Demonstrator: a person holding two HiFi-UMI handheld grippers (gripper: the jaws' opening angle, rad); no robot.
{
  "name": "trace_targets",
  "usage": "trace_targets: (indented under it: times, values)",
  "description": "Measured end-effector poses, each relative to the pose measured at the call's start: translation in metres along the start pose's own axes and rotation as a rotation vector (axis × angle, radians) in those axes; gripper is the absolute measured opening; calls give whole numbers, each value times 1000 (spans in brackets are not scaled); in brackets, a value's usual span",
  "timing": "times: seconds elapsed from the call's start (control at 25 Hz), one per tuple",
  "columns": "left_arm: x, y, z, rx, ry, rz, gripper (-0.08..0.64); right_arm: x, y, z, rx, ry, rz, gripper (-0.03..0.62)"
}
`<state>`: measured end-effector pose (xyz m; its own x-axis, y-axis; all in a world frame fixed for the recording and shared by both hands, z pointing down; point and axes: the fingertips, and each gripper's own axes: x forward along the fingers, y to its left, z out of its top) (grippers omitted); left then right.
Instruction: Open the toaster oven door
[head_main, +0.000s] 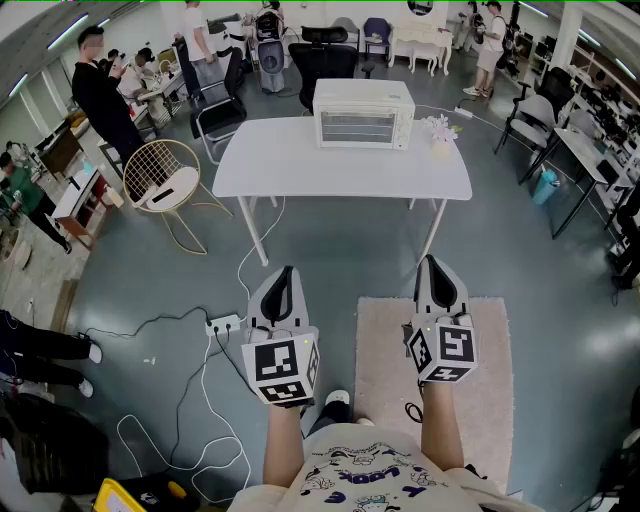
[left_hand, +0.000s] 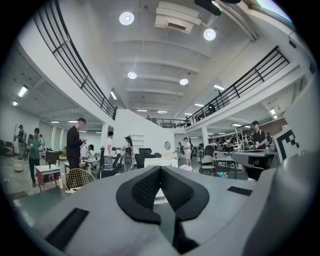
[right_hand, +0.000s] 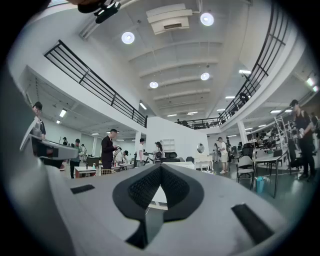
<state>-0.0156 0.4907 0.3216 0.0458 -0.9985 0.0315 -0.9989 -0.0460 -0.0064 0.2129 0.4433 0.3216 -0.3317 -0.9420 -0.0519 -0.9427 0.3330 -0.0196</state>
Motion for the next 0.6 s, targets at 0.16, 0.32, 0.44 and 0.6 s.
trace_targets:
  times: [0.16,0.32,0.44,0.6]
  values:
    - [2,-3,-1,2,-1,0,5,1,-5,-1,2,-1,0,-5]
    - [3,-3,-2,2,-1,2,5,2,-5,-3,6,0,-1,-5]
    - [7,-1,-3,0,0,3,5,5,-5,-4,9,-1,-2,-5]
    - [12,-2,-3,-2,5,0,5,11,-5,-4,28,-1,5,55]
